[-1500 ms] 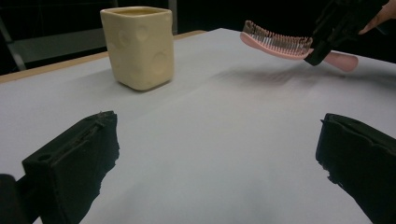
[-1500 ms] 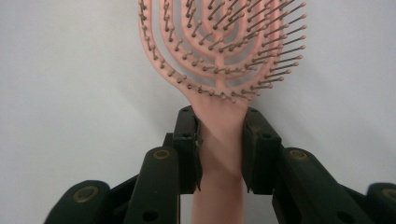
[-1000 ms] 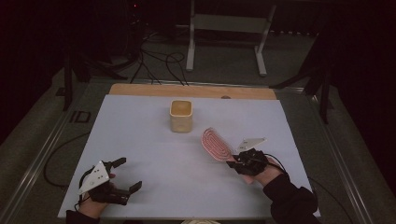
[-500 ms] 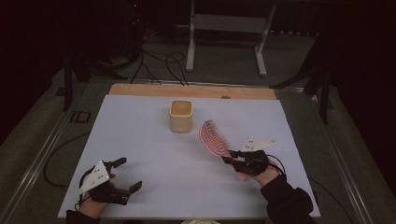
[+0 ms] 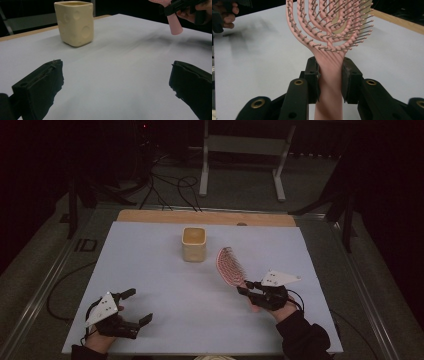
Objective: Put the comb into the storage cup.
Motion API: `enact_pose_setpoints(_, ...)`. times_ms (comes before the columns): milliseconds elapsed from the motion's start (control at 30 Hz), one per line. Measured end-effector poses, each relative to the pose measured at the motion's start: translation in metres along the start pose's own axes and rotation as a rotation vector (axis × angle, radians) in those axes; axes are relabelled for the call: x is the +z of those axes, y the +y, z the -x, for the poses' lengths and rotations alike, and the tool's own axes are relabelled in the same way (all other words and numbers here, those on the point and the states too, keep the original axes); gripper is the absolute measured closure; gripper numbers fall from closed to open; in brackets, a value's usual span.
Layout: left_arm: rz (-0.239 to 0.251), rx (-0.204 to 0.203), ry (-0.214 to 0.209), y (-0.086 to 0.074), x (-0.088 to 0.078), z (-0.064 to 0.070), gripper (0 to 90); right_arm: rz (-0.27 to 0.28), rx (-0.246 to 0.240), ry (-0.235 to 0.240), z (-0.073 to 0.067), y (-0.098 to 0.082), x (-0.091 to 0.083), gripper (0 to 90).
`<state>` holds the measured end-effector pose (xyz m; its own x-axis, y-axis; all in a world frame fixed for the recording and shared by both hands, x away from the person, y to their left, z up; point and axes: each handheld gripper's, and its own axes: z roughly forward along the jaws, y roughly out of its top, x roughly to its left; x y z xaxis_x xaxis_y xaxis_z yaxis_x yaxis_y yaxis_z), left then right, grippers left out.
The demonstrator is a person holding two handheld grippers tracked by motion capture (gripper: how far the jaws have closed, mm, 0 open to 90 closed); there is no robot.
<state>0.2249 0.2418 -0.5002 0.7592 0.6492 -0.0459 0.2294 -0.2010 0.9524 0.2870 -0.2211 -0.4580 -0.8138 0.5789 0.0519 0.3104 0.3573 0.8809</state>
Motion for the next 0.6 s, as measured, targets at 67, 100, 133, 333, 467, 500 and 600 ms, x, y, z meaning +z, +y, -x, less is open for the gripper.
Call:
enact_pose_setpoints(67, -0.002, -0.003, 0.0, 0.001, 0.001, 0.001, 0.1, 0.031, -0.007, -0.015, 0.0, -0.001, -0.002, 70.7)
enact_pose_setpoints(100, -0.003, -0.007, 0.0, 0.001, 0.001, 0.001, 0.1, 0.045, -0.009, -0.021, 0.0, -0.002, -0.003, 70.7)
enact_pose_setpoints(133, -0.006, -0.007, -0.002, 0.001, 0.002, 0.002, 0.1, 0.056, 0.001, -0.025, -0.001, -0.002, -0.004, 70.7)
enact_pose_setpoints(333, -0.014, -0.006, -0.008, 0.004, 0.005, 0.006, 0.1, 0.055, 0.008, -0.049, 0.001, -0.01, -0.004, 70.6)
enact_pose_setpoints(467, -0.014, -0.018, -0.008, 0.008, 0.006, 0.005, 0.1, 0.053, 0.007, -0.07, 0.001, -0.011, -0.004, 70.6)
enact_pose_setpoints(500, -0.014, -0.024, -0.01, 0.009, 0.006, 0.005, 0.1, 0.057, 0.007, -0.071, 0.001, -0.011, -0.004, 70.7)
enact_pose_setpoints(600, -0.02, -0.028, -0.005, 0.014, 0.007, 0.003, 0.1, 0.057, 0.004, -0.076, 0.0, -0.01, -0.005, 70.6)
